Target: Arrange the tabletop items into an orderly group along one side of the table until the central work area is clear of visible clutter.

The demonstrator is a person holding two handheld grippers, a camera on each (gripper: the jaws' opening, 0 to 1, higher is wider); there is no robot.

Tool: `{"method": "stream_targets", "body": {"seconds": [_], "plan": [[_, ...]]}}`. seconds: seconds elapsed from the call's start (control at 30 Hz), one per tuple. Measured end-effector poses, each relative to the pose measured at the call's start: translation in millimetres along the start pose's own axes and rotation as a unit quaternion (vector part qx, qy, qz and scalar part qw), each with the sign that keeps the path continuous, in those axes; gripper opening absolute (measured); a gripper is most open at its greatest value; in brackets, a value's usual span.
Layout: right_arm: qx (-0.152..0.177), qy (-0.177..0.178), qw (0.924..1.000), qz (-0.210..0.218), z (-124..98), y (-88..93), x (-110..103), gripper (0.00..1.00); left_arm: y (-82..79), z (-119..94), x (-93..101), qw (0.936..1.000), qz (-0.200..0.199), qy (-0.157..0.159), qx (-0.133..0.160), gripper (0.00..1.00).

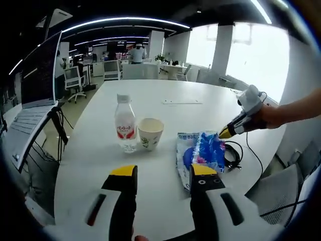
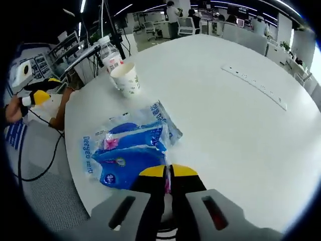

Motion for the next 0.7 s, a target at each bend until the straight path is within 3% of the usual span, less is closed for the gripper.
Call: {"method": "stream_targets", "body": {"seconds": [0.17, 0.33, 0.47, 0.67, 0.7], "plan": [[-0.006, -0.008, 0.9998, -0.018, 0.6, -10.2, 3.3, 0.10, 0.1, -0.9, 0.3, 1.0000, -0.001, -0.001, 0.002, 0.41], [-0.032, -0.041, 0.9959, -0.074, 6.3, -20.9, 3.1, 0.22, 0.2, -2.4, 0.7, 1.0000, 0.000, -0.001, 0.002, 0.41], [-0.067, -0.079, 0.9869, -0.124, 15.6, -24.7, -1.2, 0.24, -0.1, -3.6, 0.1, 1.0000, 0.005, -0.002, 0.001, 0.41], [-0.101, -0.101, 0.9706, -0.194, 26.7, -30.4, -10.4, 0.29, -0.1, -6.2, -2.5, 1.0000, 0.004, -0.006, 0.001, 0.41], [-0.113, -0.110, 0.9629, -0.219, 28.5, -30.4, -13.2, 0.28, 0.1, -6.6, -3.3, 1.0000, 0.005, -0.007, 0.000, 0.41]]}}
Point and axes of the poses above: the point that each gripper's makers call its tool centre point, and the gripper's own axes: z roughly forward along the fingers, x roughly to its right, y roughly out of its underside, the point moved 8 cm from there along -z, roughly backward along the fingers, and after that the axes turned 11 degrees about x, right-handed, at the moved point
